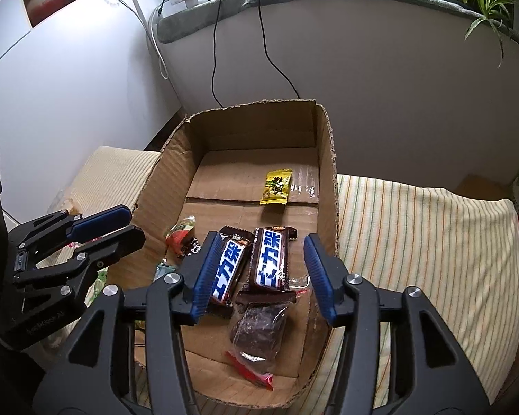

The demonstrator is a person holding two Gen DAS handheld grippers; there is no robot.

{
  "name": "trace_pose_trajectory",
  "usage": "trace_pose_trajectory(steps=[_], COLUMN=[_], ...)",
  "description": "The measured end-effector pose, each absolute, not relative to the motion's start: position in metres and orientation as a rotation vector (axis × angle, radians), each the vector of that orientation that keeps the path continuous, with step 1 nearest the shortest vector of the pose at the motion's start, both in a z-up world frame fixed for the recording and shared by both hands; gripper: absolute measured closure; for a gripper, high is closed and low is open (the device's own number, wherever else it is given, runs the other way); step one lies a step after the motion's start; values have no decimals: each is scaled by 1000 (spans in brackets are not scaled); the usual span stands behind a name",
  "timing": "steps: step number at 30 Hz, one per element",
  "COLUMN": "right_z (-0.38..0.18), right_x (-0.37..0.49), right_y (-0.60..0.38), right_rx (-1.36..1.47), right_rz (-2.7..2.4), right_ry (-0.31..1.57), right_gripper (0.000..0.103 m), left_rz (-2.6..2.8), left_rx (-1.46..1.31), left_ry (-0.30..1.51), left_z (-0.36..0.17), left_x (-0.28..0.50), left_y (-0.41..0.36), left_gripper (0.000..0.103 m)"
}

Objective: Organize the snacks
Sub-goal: 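Open both grippers to drop the bars into the box and withdraw, then grasp the green candy with the right gripper while the left grasps the pink wrapped candy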

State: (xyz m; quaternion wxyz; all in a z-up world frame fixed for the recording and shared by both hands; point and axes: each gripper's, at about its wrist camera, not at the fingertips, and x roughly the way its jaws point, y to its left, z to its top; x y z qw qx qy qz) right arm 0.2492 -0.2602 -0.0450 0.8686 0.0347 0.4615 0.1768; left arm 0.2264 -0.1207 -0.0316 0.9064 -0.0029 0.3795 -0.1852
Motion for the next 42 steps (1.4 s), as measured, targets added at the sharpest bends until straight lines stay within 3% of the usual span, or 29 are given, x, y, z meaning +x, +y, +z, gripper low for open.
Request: trace_pose_trajectory(steps=[12,19,31,42], right_z=[-19,-6,-2,-21], right_x=[219,193,142,99], right_y=[-245,-228,-173,-117], right_rx=[26,4,-98,-139], right_rz=[380,432,590,684], right_ry=[902,830,803,795], right_gripper=[37,23,23,23], left_rz=[-355,-274,-121,-142], left_rx=[-25,-66,-162,-219], left_ry=[724,692,721,778], left_z=[-8,1,-25,-60], left_x=[191,157,93,59], left_y=[-91,-38,47,50], left_gripper=[73,73,73,73])
